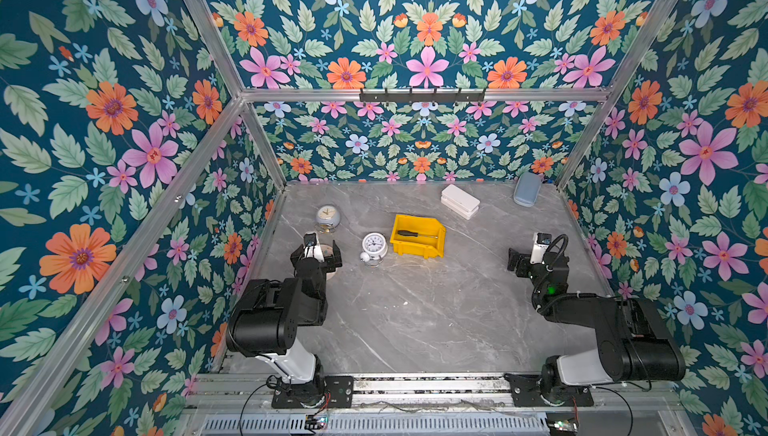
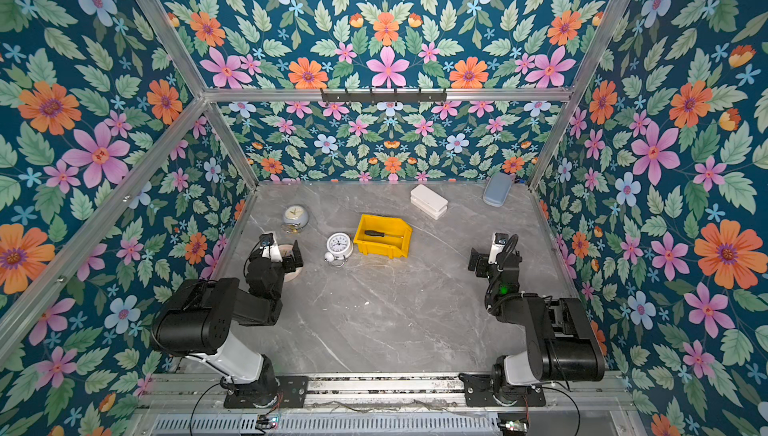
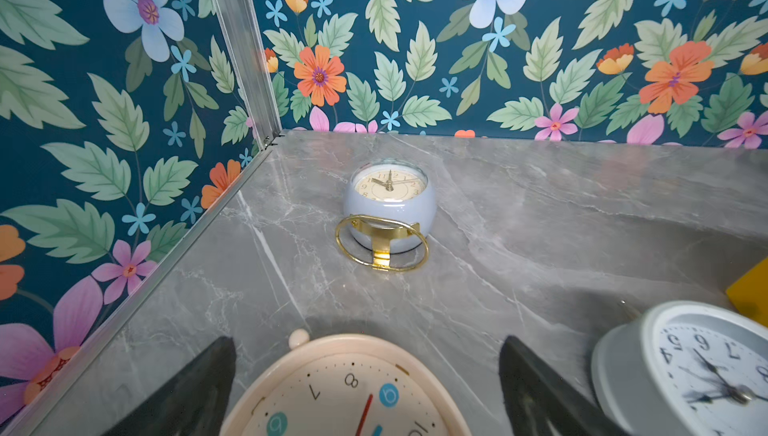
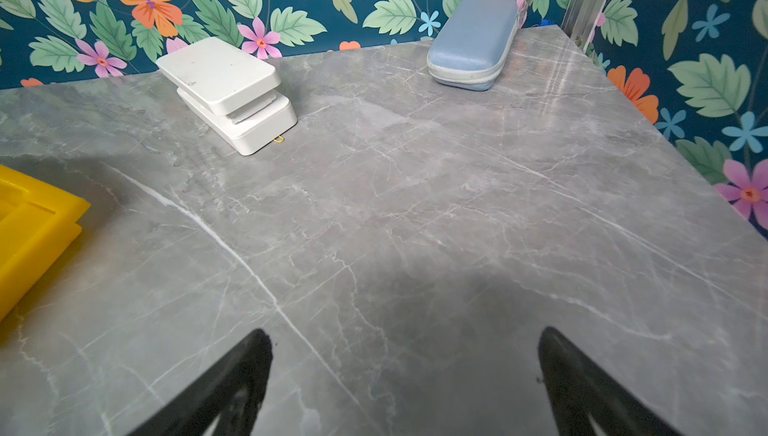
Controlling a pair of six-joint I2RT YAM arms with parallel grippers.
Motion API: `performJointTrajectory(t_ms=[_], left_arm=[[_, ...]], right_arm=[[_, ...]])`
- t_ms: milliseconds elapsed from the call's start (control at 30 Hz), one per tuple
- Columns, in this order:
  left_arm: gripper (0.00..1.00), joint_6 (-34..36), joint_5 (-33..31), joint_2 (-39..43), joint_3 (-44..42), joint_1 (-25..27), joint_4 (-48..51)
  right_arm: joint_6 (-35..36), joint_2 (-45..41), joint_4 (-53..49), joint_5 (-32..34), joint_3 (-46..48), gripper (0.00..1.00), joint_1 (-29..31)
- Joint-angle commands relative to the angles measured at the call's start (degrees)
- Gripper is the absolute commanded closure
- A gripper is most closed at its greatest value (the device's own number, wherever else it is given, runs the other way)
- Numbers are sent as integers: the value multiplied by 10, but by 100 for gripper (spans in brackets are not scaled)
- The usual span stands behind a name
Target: Put the screwdriver in the bin
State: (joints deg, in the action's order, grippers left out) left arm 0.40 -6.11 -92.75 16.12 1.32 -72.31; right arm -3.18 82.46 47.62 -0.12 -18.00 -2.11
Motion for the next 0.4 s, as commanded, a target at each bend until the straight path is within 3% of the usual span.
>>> performJointTrajectory(t_ms=[0,367], left_arm=[[0,-3,3,0,1,-1,2],[0,-3,5,0,4,-1,5]], right_arm=[[1,-1,19,-6,-2,1,0],[2,-1,19,-6,-2,1,0]])
